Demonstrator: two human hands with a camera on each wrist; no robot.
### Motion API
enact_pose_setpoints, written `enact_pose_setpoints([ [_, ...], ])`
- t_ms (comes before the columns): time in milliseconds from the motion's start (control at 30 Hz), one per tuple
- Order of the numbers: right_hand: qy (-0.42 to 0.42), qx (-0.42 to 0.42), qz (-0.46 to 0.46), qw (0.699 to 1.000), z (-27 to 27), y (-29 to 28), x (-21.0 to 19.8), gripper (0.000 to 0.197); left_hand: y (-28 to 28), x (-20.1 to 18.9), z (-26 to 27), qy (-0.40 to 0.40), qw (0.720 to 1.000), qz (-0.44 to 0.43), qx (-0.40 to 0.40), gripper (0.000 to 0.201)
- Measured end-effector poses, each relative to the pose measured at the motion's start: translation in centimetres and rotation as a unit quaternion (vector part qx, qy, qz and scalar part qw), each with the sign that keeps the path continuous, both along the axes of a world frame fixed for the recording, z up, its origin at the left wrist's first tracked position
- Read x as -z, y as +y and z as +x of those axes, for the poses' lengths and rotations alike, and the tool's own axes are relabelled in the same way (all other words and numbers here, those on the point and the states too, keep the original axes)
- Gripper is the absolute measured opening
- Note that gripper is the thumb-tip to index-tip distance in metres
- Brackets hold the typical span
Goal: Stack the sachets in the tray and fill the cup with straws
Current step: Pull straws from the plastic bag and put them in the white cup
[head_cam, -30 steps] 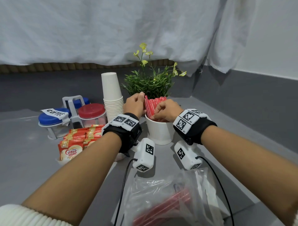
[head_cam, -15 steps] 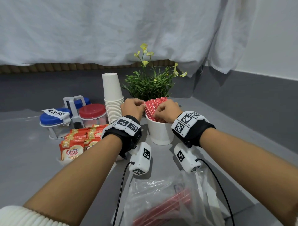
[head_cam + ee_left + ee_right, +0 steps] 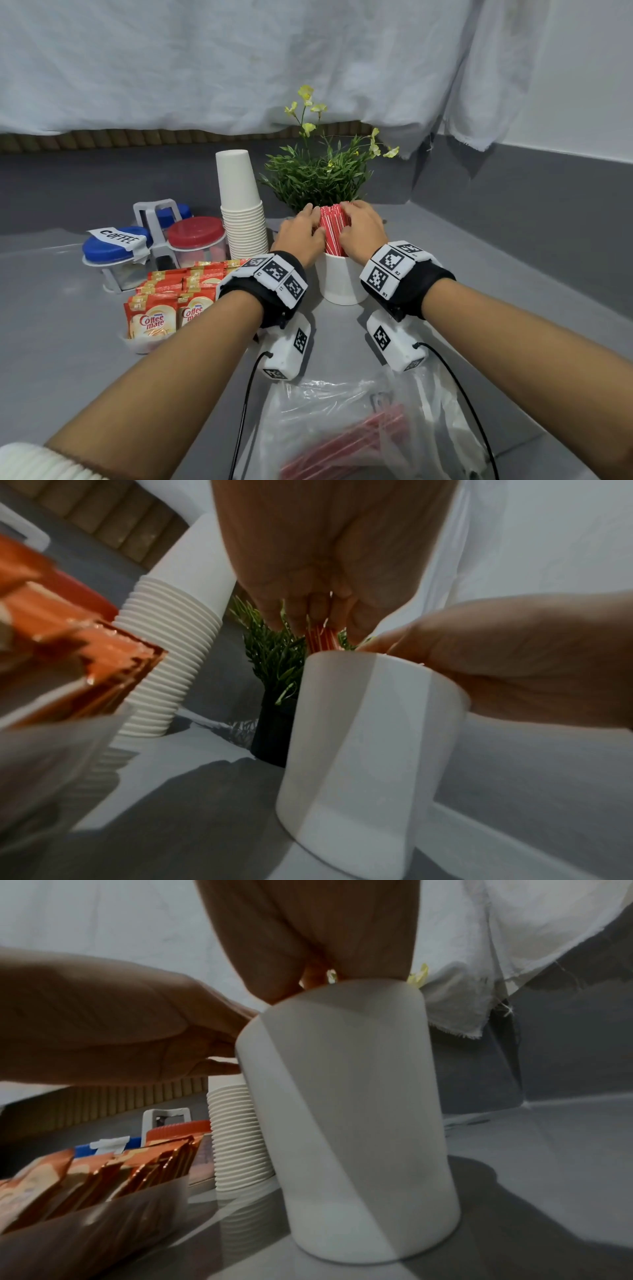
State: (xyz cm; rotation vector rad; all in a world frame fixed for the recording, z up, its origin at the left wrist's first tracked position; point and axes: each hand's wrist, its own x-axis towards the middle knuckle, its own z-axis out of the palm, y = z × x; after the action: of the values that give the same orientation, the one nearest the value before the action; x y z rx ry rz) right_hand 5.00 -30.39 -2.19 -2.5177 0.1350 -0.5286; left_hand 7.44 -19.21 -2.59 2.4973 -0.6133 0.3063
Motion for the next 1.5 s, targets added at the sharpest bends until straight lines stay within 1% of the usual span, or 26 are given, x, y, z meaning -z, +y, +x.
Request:
enact_pose_setpoints([
  [67, 0.021, -0.025, -0.027, 0.999, -0.1, 0.0, -0.1, 0.045, 0.0, 0.2, 0.2, 0.004, 0.999, 0.044, 0.009, 0.053],
  [133, 0.052, -0.041, -0.063, 0.996, -0.2, 0.0, -0.2, 0.049, 0.2, 0.5, 0.2, 0.01, 0.998, 0.058, 0.014, 0.059],
  [200, 0.079, -0.045, -0.09, 0.992, -0.1, -0.2, -0.2, 0.056, 0.4, 0.6, 0.2, 0.01, 0.997, 0.078, 0.013, 0.06],
  [267, 0.089, -0.049, -0.082, 0.991, -0.4, -0.4, -0.6, 0.059, 0.6, 0.3, 0.2, 0.009, 0.994, 0.105, 0.001, 0.057],
  [367, 0.07, -0.039, -0.033, 0.996, -0.8, -1.0, -1.1, 0.06, 1.2, -0.6, -0.1, 0.017, 0.996, 0.087, -0.007, 0.058],
  [467, 0.02, -0.015, 0.037, 0.999, -1.4, -1.7, -1.7, 0.053, 1.6, -1.6, -1.3, 0.03, 0.998, 0.054, -0.006, 0.062],
  [567, -0.007, 0.009, 0.077, 0.997, -2.9, -2.5, -2.6, 0.04, 2.0, -3.0, -3.4, 0.031, 0.999, 0.027, -0.008, 0.046],
  [667, -0.01, 0.014, 0.109, 0.994, -5.0, -3.3, -3.7, 0.027, 2.7, -4.1, -5.9, 0.026, 1.0, -0.01, -0.001, 0.034],
  [733, -0.028, 0.017, 0.136, 0.99, -6.8, -3.6, -4.2, 0.022, 3.1, -4.4, -8.0, 0.03, 0.999, -0.008, 0.011, 0.03],
  [800, -0.045, 0.017, 0.171, 0.984, -8.6, -3.8, -4.7, 0.016, 3.4, -4.4, -10.1, 0.042, 0.999, 0.015, 0.027, 0.029],
  [900, -0.048, 0.014, 0.219, 0.974, -11.3, -3.7, -4.5, 0.023, 3.8, -3.6, -13.1, 0.081, 0.995, 0.043, 0.039, 0.028],
  [1067, -0.016, 0.039, 0.263, 0.964, -15.5, -3.1, -1.3, 0.025, 4.1, -1.0, -17.3, 0.168, 0.982, 0.075, 0.051, 0.029],
  [1233, 0.051, 0.092, 0.289, 0.951, -18.9, -2.3, 3.9, 0.028, 4.5, 2.8, -20.2, 0.228, 0.967, 0.102, 0.049, 0.029],
  [1300, 0.076, 0.106, 0.287, 0.949, -20.3, -2.0, 5.7, 0.025, 4.7, 3.8, -21.0, 0.234, 0.967, 0.097, 0.042, 0.031],
  [1367, 0.092, 0.107, 0.282, 0.949, -21.4, -1.6, 6.8, 0.022, 4.7, 4.5, -21.3, 0.222, 0.969, 0.099, 0.041, 0.037],
  [1433, 0.096, 0.099, 0.275, 0.951, -22.0, -1.3, 7.3, 0.023, 4.9, 5.2, -21.7, 0.206, 0.972, 0.109, 0.031, 0.041],
  [1500, 0.103, 0.079, 0.245, 0.961, -22.1, -1.3, 7.2, 0.02, 4.9, 6.0, -21.8, 0.185, 0.975, 0.12, 0.021, 0.044],
])
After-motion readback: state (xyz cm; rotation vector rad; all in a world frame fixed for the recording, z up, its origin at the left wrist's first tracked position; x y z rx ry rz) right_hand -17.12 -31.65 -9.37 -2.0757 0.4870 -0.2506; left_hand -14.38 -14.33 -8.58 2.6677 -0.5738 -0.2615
